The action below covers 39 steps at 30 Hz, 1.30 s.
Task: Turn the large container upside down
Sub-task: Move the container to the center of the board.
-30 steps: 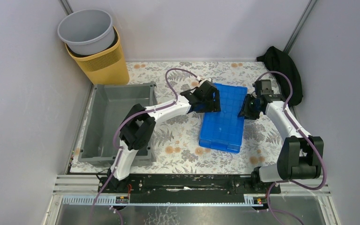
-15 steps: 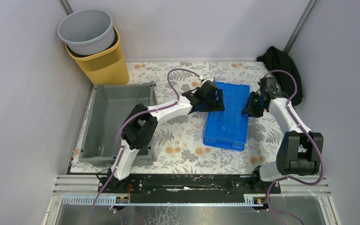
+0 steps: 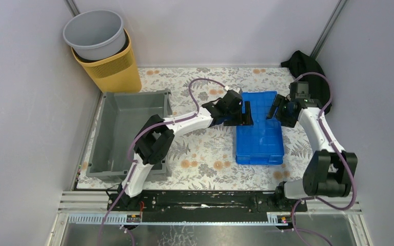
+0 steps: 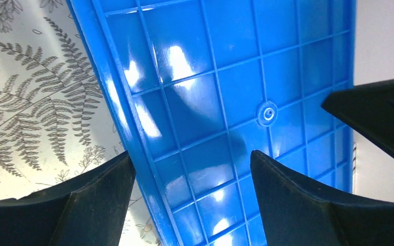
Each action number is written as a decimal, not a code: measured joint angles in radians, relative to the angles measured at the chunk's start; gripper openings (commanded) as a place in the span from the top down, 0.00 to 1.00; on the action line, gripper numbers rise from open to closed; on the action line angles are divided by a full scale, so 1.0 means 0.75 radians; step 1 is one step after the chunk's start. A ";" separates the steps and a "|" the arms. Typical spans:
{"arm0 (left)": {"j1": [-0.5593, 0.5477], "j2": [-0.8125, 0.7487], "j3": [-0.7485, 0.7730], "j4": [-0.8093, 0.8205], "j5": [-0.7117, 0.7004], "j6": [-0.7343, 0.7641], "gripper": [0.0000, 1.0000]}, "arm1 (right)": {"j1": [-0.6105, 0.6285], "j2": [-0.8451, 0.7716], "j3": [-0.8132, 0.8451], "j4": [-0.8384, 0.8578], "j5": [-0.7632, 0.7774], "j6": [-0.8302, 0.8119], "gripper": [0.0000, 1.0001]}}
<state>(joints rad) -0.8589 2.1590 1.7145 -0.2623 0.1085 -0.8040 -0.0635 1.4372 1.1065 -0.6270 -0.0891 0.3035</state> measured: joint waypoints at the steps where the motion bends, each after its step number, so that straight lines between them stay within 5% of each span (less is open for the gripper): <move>1: -0.002 0.000 0.000 0.004 0.008 -0.004 0.14 | 0.001 -0.030 -0.005 -0.002 0.000 0.004 0.25; 7: -0.002 0.000 -0.012 0.050 0.035 -0.032 0.13 | 0.074 -0.262 -0.080 -0.038 0.041 0.017 0.25; 13: 0.005 0.006 -0.037 0.084 0.033 -0.034 0.13 | 0.112 -0.272 -0.141 -0.067 0.064 0.025 0.26; 21: 0.021 0.019 -0.036 0.126 0.026 -0.033 0.12 | 0.111 -0.073 -0.106 -0.063 0.128 0.046 0.27; 31: 0.081 0.167 0.155 0.158 0.055 -0.027 0.11 | 0.020 0.231 0.189 -0.023 0.139 0.057 0.24; 39: 0.155 0.232 0.169 0.326 0.267 -0.045 0.08 | -0.075 0.493 0.399 0.104 0.064 0.069 0.01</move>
<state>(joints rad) -0.7425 2.3329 1.8416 -0.0181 0.3084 -0.8379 -0.1196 1.8072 1.4055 -0.5488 -0.0410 0.3553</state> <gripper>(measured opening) 0.893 0.880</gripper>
